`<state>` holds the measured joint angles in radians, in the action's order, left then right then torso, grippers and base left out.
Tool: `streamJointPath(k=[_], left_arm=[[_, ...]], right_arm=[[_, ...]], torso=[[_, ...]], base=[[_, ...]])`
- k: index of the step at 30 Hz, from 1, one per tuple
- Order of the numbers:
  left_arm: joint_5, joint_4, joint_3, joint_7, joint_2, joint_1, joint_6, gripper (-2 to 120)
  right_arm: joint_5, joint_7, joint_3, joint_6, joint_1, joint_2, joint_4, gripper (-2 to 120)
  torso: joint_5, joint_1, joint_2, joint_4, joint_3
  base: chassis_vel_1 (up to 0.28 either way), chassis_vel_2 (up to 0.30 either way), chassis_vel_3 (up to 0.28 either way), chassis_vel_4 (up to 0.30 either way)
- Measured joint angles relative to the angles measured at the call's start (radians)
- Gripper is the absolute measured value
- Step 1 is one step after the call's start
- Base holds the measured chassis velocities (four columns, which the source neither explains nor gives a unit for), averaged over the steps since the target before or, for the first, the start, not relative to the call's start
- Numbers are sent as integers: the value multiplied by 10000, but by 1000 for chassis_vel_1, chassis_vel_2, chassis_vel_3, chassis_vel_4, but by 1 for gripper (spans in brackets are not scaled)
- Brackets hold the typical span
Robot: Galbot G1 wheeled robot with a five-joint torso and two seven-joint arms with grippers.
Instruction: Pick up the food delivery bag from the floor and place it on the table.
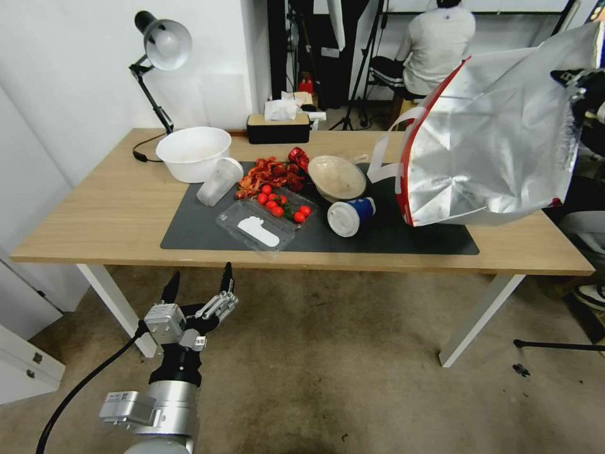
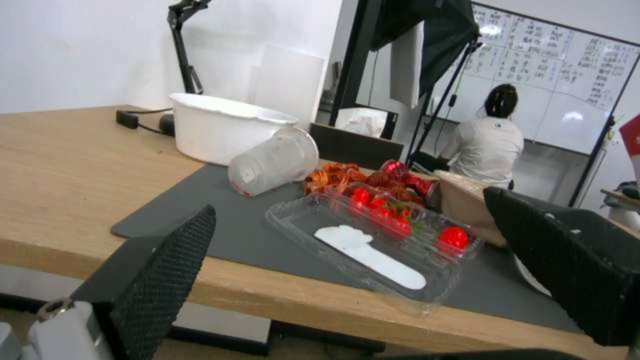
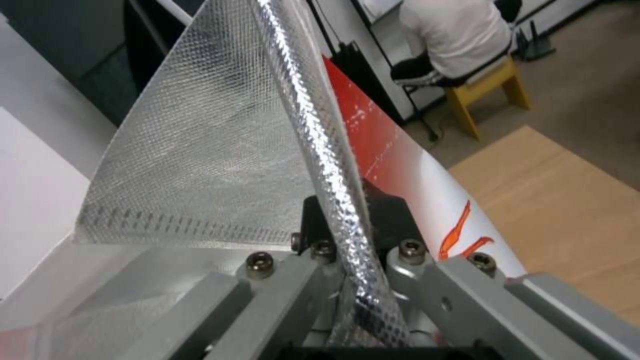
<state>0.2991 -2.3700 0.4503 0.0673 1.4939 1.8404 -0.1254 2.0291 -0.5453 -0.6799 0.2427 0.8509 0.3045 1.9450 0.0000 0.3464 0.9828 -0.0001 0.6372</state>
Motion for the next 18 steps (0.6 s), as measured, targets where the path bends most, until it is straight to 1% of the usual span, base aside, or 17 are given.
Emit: streamJointPath(k=[5, 7, 11, 12, 13, 15, 18], left_arm=[[-7, 4, 5, 0, -15, 0, -7, 100], [-41, 4, -1, 0, 14, -16, -7, 100], [-74, 4, -23, -1, 43, -18, -8, 100], [-134, 4, -60, -2, 93, -10, -8, 100], [-134, 4, -60, -2, 93, -10, -8, 100], [-175, 12, -71, -3, 129, 25, -40, 100], [-182, 12, -71, -3, 130, 37, -46, 100]], right_arm=[[268, 75, 47, 289, -7, -8, -170, 0], [411, 269, 122, 505, -17, -9, -324, 0], [426, 412, 182, 602, -34, -12, -432, 0], [431, 694, 295, 790, -105, -42, -680, 0], [431, 694, 295, 790, -105, -42, -680, 0], [343, 1206, 458, 1055, -188, -88, -1030, 0], [209, 1462, 532, 1173, -208, -87, -1190, 0]], torso=[[0, 1, -1, 0, 0], [0, 0, 0, 0, 0], [0, 1, 0, 0, 0], [1, 0, -1, 1, 0], [1, 0, -1, 1, 0], [0, 0, -1, 0, -1], [0, 0, -1, 1, 0]], base=[[0, 0, 0, 0], [0, 0, 0, 0], [0, 0, 0, 0], [0, 0, 0, 0], [0, 0, 0, 0], [0, 0, 0, 0], [0, 0, 0, 0]])
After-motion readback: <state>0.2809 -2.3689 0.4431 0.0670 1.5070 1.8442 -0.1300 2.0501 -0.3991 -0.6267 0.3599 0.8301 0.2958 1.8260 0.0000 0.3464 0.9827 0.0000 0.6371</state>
